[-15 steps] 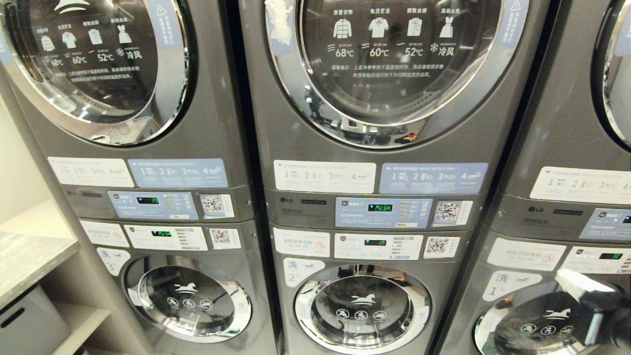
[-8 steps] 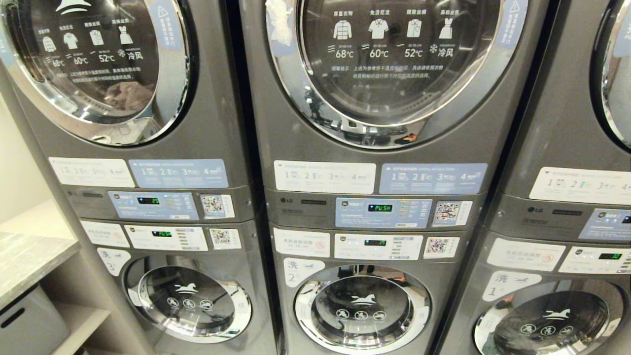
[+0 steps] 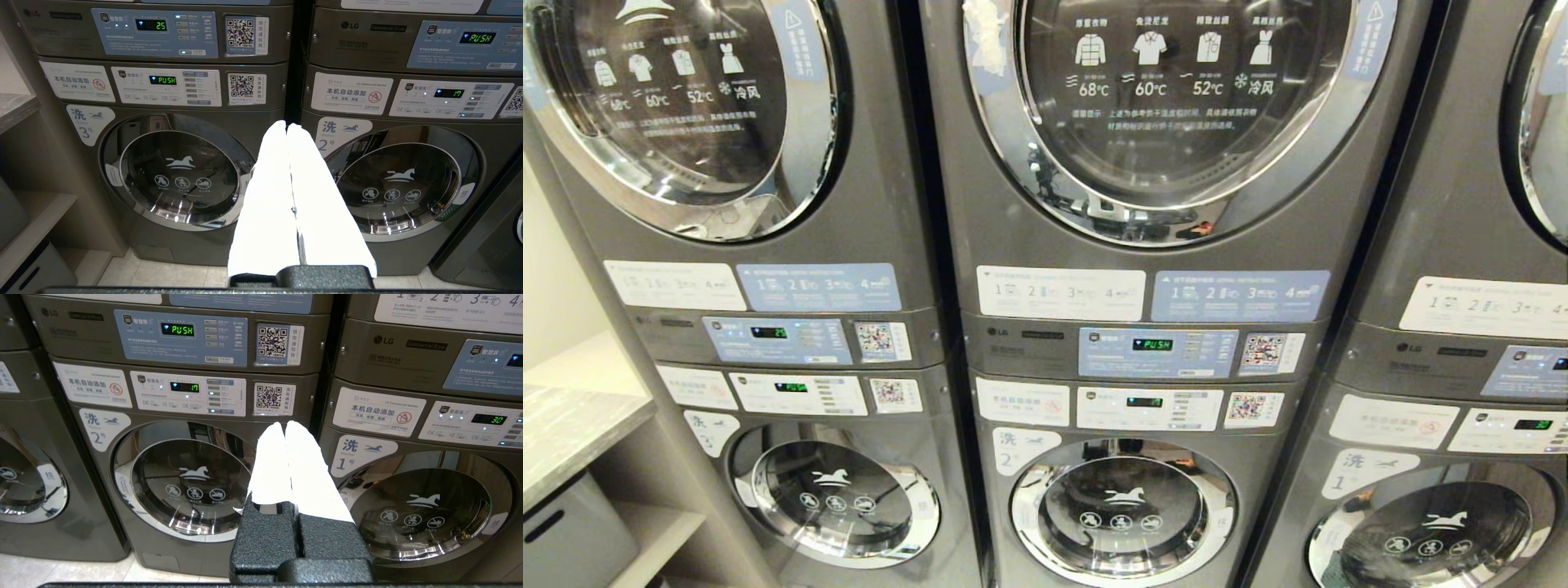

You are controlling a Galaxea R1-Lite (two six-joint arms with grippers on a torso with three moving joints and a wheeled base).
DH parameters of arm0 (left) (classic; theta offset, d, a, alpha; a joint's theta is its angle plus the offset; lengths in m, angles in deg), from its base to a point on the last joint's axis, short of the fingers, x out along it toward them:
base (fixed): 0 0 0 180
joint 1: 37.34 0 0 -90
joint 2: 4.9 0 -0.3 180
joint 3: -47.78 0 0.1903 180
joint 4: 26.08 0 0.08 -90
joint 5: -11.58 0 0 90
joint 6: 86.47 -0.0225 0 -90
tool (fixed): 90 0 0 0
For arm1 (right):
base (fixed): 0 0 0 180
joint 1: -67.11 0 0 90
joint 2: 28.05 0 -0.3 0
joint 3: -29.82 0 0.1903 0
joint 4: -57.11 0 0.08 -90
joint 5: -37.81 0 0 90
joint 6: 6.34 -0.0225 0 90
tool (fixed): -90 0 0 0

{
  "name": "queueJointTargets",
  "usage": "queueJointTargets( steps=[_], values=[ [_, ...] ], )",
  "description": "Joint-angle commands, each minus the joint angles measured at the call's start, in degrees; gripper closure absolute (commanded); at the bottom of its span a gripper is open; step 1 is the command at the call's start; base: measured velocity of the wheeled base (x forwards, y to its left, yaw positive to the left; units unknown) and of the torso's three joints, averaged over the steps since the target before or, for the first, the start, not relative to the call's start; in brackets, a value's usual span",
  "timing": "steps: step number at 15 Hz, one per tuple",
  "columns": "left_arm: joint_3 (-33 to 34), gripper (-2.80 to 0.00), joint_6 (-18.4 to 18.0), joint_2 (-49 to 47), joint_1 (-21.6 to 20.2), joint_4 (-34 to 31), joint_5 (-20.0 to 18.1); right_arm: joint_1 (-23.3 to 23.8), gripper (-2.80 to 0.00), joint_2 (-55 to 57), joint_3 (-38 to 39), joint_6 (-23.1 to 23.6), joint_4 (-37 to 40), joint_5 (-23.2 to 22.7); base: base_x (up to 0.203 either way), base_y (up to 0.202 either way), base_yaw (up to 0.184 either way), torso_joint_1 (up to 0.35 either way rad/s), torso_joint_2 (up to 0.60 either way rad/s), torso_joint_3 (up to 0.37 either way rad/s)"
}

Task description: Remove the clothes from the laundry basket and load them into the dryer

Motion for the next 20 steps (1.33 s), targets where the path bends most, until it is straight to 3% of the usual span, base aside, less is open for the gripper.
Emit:
queueJointTargets(
  steps=[1,15,18,20],
  values=[
    [0.0,0.00,0.0,-0.1,0.0,0.0,0.0,0.0,0.00,-0.5,0.4,0.1,-0.1,0.0,0.000,0.000,0.000,0.000,0.00,0.000],
    [0.0,0.00,0.0,0.0,0.0,0.0,0.0,0.0,0.00,-0.5,0.4,1.7,0.4,-0.3,0.000,0.000,0.000,0.000,0.00,0.000],
    [0.0,0.00,0.0,0.0,0.0,0.0,0.0,0.0,0.00,-0.5,0.4,4.4,0.2,-1.6,0.000,0.000,0.000,0.000,0.00,0.000],
    [0.0,0.00,0.0,0.0,0.0,0.0,0.0,0.0,0.00,-0.5,0.4,1.8,0.5,-1.5,0.000,0.000,0.000,0.000,0.00,0.000]
  ],
)
